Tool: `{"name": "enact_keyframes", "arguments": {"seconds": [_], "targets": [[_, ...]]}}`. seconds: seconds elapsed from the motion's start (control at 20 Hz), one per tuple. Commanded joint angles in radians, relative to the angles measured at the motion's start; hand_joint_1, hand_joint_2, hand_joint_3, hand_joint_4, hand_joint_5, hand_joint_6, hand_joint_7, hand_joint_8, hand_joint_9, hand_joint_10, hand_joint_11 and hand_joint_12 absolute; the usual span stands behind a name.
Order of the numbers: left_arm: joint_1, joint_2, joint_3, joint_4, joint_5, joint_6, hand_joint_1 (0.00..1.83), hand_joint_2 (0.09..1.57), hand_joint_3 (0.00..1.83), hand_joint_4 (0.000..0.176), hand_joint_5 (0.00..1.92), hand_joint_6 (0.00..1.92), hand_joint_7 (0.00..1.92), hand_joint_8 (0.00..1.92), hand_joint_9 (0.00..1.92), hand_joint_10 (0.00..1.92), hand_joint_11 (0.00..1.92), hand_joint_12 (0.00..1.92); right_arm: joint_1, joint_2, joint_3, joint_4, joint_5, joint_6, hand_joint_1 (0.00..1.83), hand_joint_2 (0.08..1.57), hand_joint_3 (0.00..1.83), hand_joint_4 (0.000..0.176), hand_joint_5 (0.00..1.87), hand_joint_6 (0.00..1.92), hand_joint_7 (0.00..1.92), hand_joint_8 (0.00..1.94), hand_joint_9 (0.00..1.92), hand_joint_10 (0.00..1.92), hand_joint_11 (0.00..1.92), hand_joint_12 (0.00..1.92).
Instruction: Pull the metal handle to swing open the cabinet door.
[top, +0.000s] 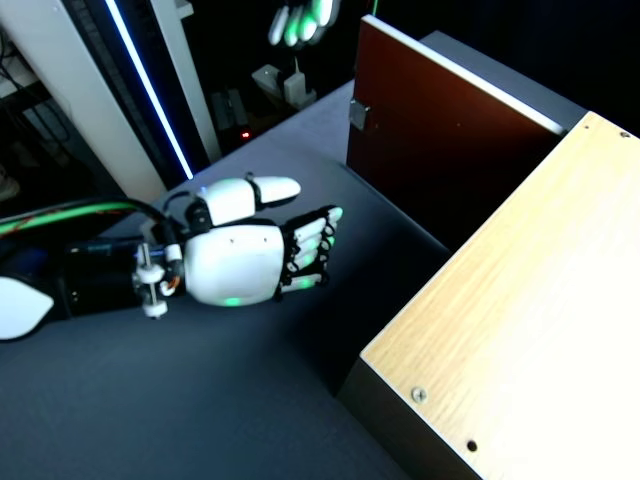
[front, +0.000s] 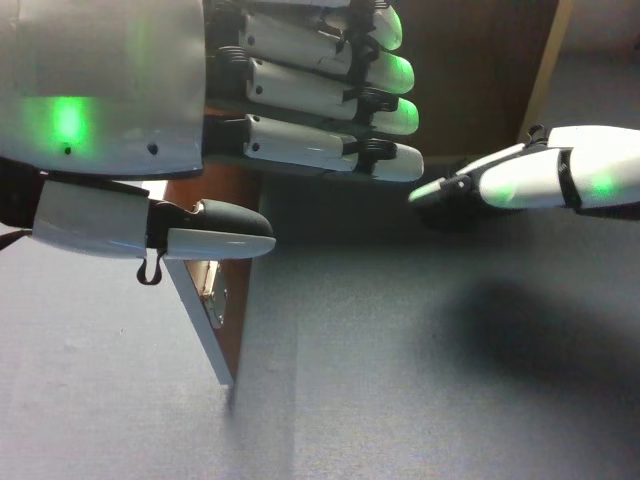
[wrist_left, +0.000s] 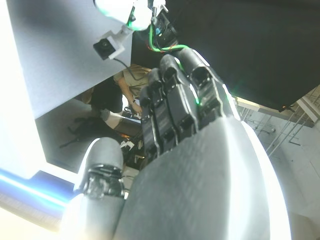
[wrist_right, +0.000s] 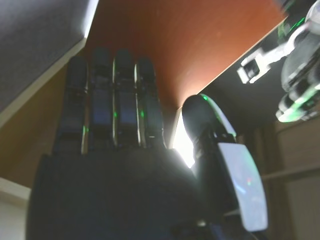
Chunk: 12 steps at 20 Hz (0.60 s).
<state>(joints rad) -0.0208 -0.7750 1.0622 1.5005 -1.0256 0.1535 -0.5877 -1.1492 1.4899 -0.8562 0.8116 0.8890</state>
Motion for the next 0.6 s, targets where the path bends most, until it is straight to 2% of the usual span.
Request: {"name": "enact_keyframes", "arguments": {"seconds": [0.0, 0.25, 0.45, 0.55], "targets": [[-0.01, 0.007, 0.0, -0.097, -0.026, 0.009, 0.0, 1.57, 0.1, 0.0, 0.36, 0.0, 0.4, 0.0, 0.38, 0.0, 0.0, 0.82, 0.016, -0.001, 0.005, 0.044, 0.107, 0.009, 0.0, 1.57, 0.11, 0.0, 0.5, 0.0, 0.52, 0.0, 0.48, 0.0, 0.03, 1.04], [-0.01, 0.007, 0.0, -0.097, -0.026, 0.009, 0.0, 1.57, 0.1, 0.0, 0.35, 0.0, 0.39, 0.0, 0.37, 0.0, 0.0, 0.82, 0.036, -0.002, 0.038, 0.004, 0.128, -0.002, 0.0, 1.57, 0.11, 0.0, 0.5, 0.0, 0.53, 0.0, 0.48, 0.0, 0.03, 1.04], [-0.01, 0.007, 0.0, -0.097, -0.026, 0.009, 0.0, 1.57, 0.1, 0.0, 0.35, 0.0, 0.4, 0.0, 0.38, 0.0, 0.0, 0.83, 0.053, -0.002, 0.035, -0.032, 0.13, -0.145, 0.0, 1.57, 0.11, 0.0, 0.5, 0.0, 0.53, 0.0, 0.48, 0.0, 0.03, 1.05], [-0.01, 0.007, 0.0, -0.097, -0.026, 0.009, 0.0, 1.57, 0.1, 0.0, 0.35, 0.0, 0.4, 0.0, 0.37, 0.0, 0.0, 0.81, 0.063, 0.0, 0.027, -0.079, 0.135, -0.17, 0.0, 1.57, 0.12, 0.0, 0.5, 0.0, 0.53, 0.0, 0.48, 0.0, 0.03, 1.05]]}}
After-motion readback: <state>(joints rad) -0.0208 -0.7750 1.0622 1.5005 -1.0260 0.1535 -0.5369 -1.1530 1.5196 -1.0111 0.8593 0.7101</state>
